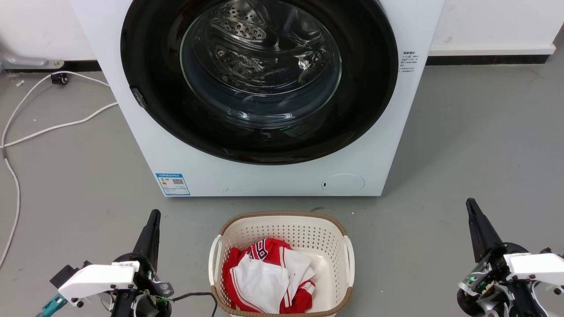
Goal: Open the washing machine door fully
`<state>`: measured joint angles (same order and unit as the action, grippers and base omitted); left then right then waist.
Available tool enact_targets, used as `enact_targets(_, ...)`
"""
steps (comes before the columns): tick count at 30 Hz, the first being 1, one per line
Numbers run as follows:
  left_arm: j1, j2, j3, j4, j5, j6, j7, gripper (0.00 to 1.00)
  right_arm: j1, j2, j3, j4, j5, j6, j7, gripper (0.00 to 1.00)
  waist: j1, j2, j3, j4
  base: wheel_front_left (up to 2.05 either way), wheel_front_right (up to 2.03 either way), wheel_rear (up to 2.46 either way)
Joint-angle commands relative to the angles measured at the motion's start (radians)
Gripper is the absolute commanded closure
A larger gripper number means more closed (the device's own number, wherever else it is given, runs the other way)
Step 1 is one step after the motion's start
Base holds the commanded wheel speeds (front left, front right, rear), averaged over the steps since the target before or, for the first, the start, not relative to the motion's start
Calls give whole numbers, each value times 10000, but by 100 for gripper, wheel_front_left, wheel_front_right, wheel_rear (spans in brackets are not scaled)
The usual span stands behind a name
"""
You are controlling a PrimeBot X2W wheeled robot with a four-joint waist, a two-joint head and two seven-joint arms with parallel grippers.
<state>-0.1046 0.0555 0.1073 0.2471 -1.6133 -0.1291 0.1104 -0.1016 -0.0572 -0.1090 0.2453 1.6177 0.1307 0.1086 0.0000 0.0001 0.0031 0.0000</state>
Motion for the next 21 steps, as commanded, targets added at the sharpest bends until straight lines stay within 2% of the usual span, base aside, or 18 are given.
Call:
enact_targets(1,-80,-9,36,8,20,-28,2,100,-131,42,-15,12,-87,0,29,100,0,-1,0,0,0,0,0)
enact_targets(5,-80,-12,41,8,27,-28,8,100,-131,45,-20,12,-93,0,29,100,0,-1,0,0,0,0,0)
enact_targets(6,-1,-6,4,0,0,0,0,0,-1,4,-6,0,-6,0,19,0,0,-1,0,0,0,0,0)
enact_targets(16,-20,-25,-455,-166,94,0,-520,0,229,15,250,-300,-217,0,-507,0,0,-1,1,-9,0,0,0)
enact_targets(21,-50,-25,-487,-433,437,-2,-755,0,271,18,295,-515,-683,0,-738,0,0,-1,5,-6,0,0,0)
